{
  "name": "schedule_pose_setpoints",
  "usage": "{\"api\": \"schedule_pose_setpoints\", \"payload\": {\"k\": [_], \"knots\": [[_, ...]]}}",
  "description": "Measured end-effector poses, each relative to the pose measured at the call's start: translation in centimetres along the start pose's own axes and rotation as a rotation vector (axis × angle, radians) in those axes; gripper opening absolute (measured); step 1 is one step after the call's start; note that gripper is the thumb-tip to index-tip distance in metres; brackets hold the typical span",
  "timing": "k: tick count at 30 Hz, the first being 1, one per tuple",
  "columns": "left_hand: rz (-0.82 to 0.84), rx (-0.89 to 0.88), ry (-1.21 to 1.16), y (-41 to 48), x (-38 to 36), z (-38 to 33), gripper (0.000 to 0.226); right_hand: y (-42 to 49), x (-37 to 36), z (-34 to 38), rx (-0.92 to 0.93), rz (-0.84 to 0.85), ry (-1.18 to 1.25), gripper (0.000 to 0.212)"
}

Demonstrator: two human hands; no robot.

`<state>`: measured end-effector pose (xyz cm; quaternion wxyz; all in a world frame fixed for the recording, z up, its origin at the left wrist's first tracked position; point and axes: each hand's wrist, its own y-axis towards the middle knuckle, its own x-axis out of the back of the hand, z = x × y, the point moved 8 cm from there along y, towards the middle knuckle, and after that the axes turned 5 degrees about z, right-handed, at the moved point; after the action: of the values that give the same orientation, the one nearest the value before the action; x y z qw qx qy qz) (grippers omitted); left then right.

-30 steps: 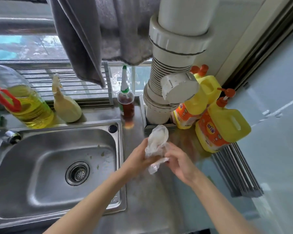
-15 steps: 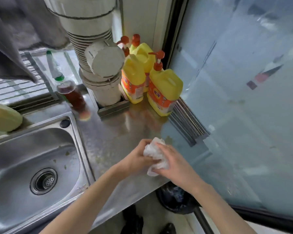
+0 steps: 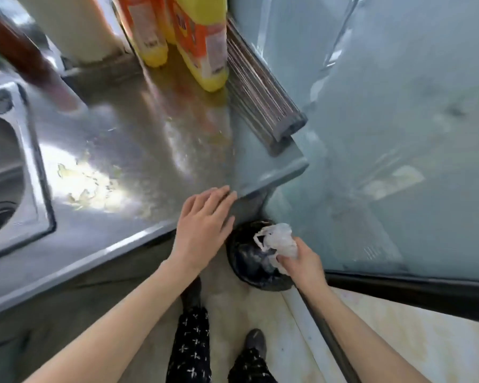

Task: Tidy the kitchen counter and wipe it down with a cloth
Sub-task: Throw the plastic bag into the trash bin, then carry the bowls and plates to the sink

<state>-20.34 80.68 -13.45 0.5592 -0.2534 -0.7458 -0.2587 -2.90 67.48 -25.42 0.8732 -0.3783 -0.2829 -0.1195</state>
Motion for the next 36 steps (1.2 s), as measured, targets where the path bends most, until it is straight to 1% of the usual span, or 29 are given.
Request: {"api": "schedule_pose_setpoints", "payload": {"k": [3,5,7,9,11,12,13,15,17,19,20,22,24,26,28,30,32,34,36], "knots": [[-0.164,0.01,0.114,-0.8,-1.0,-0.5,0.043,3.5,-3.7,-6.0,-0.025,-0.001,-0.122,0.025],[-0.255,0.025,0.224,-1.2,-1.9,-0.5,0.045,6.3,-6.7,-9.3,-0.034,0.028,-0.263,0.03],[-0.345,0.043,0.269,-1.4,-2.6,-0.5,0.043,9.4,-9.7,-11.9,-0.046,0.058,-0.346,0.037],[-0.426,0.056,0.241,-1.4,-2.7,-0.3,0.041,12.4,-12.6,-14.0,-0.046,0.092,-0.3,0.055],[-0.452,0.058,0.162,-1.3,-2.8,0.0,0.039,15.0,-15.0,-15.5,-0.052,0.143,-0.195,0.078],[-0.453,0.044,0.116,-1.3,-2.8,0.1,0.039,16.3,-15.9,-16.1,-0.061,0.165,-0.172,0.083],[-0.444,0.024,0.078,-1.4,-2.9,0.2,0.039,17.3,-16.6,-16.5,-0.071,0.19,-0.176,0.084],[-0.433,0.001,0.047,-1.3,-3.0,0.1,0.039,18.6,-17.8,-17.1,-0.071,0.27,-0.276,0.077],[-0.474,0.028,0.087,-1.2,-2.6,-0.1,0.04,18.2,-18.0,-16.9,-0.048,0.324,-0.368,0.065],[-0.494,0.069,0.174,-1.3,-2.1,-0.4,0.042,17.1,-16.7,-15.8,-0.02,0.301,-0.393,0.055],[-0.467,0.085,0.198,-1.3,-2.1,-0.6,0.043,16.2,-15.7,-14.8,-0.001,0.276,-0.388,0.052],[-0.346,0.118,0.202,-1.3,-2.2,-0.5,0.047,13.9,-13.1,-12.5,0.033,0.22,-0.343,0.045],[-0.127,0.143,0.156,-1.2,-2.3,-0.3,0.056,10.6,-10.7,-10.0,0.063,0.206,-0.297,0.04],[0.094,0.125,0.033,-1.4,-1.2,-0.5,0.063,6.5,-8.9,-7.5,0.137,0.247,-0.308,0.037],[0.205,0.139,-0.153,-2.6,1.7,-1.0,0.057,2.2,-7.4,-5.5,0.221,0.321,-0.394,0.037],[0.214,0.164,-0.261,-5.2,5.5,-1.8,0.047,-2.0,-5.5,-3.4,0.302,0.325,-0.435,0.035],[0.171,0.231,-0.335,-8.6,9.1,-2.1,0.039,-6.4,-3.2,-0.6,0.344,0.268,-0.344,0.031],[0.169,0.366,-0.427,-13.2,10.6,-2.1,0.033,-10.8,-1.3,2.8,0.36,0.22,-0.22,0.027],[0.157,0.556,-0.559,-19.2,10.8,-2.0,0.027,-15.3,-1.0,5.7,0.374,0.225,-0.113,0.025]]}}
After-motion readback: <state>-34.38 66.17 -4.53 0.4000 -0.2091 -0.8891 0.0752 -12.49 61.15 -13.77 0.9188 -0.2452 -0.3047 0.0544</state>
